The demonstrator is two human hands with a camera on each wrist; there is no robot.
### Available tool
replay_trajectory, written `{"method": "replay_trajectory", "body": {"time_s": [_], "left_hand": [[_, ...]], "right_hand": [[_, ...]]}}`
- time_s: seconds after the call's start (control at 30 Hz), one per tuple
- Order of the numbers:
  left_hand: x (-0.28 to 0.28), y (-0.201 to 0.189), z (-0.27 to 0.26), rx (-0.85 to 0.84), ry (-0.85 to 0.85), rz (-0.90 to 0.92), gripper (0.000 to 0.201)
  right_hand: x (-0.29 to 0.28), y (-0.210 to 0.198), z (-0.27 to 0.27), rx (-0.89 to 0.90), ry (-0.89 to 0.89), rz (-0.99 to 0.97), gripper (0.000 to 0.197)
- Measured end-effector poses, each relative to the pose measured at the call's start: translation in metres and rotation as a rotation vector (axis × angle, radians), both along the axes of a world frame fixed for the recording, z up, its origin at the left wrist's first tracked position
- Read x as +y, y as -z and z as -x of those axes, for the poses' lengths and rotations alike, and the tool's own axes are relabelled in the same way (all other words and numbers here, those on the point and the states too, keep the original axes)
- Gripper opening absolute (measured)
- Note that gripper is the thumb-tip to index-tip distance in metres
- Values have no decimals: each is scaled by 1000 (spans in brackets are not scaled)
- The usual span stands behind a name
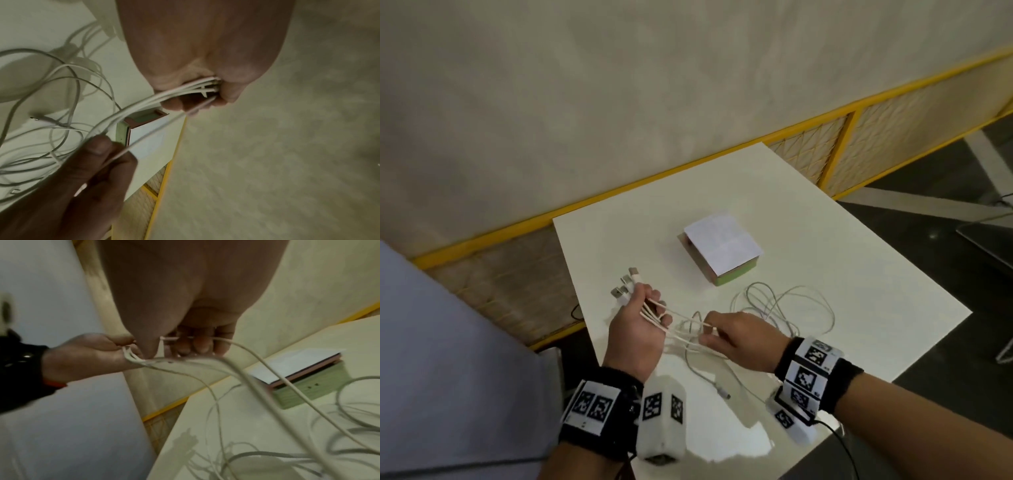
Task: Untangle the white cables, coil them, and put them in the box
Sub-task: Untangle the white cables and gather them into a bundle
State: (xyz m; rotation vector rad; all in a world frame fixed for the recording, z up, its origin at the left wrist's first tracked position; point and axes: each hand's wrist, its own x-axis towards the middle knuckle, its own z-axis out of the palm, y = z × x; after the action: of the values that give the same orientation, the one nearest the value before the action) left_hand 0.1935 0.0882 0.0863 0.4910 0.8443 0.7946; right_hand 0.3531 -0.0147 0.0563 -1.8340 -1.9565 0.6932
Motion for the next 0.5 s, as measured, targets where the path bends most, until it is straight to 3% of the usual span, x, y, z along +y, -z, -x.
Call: {"method": "replay_trajectory", "body": {"time_s": [0.13, 0.27, 0.5], "left_hand": [[1, 1, 4, -86, -136, 31, 34], [12, 0, 17, -172, -272, -1, 37], [47, -16, 62, -108, -426, 7, 55]], "right_hand": [[-5, 18, -19, -90, 136, 56, 55], [-17, 20, -44, -59, 180, 146, 41], [-63, 39, -134, -166, 456, 341, 32]]}}
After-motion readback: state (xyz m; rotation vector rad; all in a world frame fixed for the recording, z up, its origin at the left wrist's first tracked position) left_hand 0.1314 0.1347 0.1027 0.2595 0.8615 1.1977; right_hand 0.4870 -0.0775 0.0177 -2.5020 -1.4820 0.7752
